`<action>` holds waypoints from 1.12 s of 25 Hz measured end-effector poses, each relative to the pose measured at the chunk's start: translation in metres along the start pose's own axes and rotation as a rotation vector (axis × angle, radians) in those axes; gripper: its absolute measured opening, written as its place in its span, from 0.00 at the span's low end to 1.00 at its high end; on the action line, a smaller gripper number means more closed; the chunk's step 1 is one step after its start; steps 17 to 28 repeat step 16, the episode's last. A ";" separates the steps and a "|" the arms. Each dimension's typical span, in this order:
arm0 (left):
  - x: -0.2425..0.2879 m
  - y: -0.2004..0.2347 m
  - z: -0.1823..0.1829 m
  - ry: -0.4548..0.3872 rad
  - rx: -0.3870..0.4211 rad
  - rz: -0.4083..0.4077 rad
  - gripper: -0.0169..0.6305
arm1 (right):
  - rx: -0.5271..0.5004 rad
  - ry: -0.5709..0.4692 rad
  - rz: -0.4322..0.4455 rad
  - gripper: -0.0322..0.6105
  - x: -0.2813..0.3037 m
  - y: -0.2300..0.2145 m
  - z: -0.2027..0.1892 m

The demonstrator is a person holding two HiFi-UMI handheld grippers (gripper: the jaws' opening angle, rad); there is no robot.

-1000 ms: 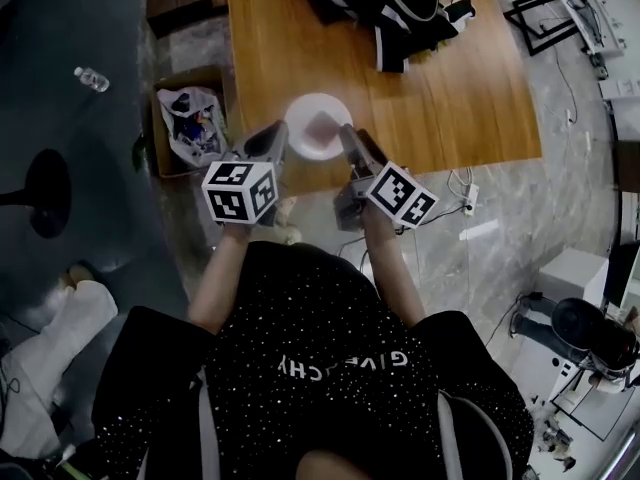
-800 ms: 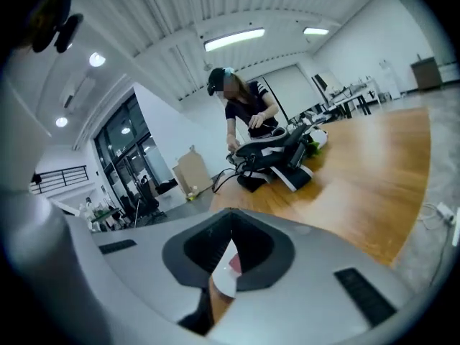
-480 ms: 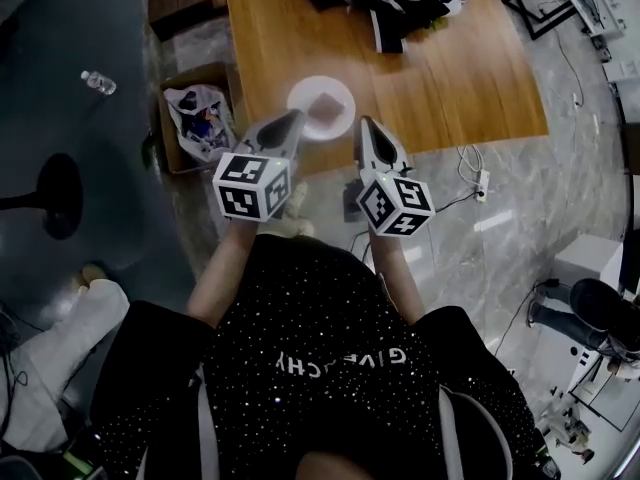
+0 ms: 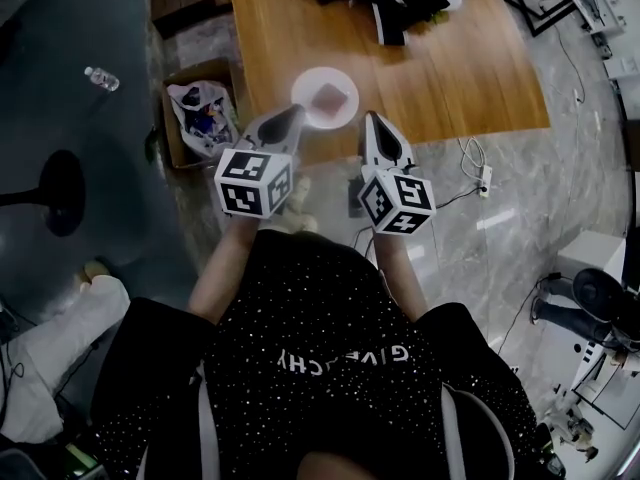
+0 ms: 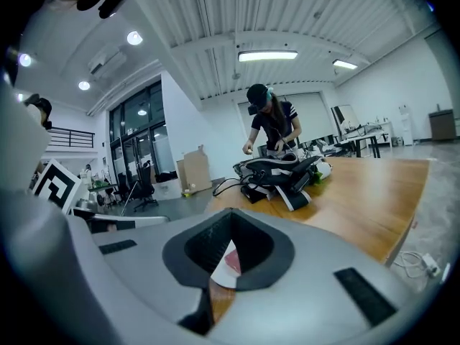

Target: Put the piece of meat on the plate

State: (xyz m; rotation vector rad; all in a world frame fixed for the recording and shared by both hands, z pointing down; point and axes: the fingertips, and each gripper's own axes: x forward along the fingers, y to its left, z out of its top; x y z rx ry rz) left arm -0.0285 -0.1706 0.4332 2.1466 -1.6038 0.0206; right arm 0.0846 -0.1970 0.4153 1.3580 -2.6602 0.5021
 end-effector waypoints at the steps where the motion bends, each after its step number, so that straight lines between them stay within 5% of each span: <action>1: 0.000 -0.001 0.000 -0.001 0.001 -0.002 0.04 | -0.005 -0.002 -0.001 0.06 -0.001 0.000 0.001; 28: -0.004 -0.009 -0.009 0.014 0.001 -0.004 0.04 | -0.045 -0.008 0.005 0.07 -0.008 0.004 0.001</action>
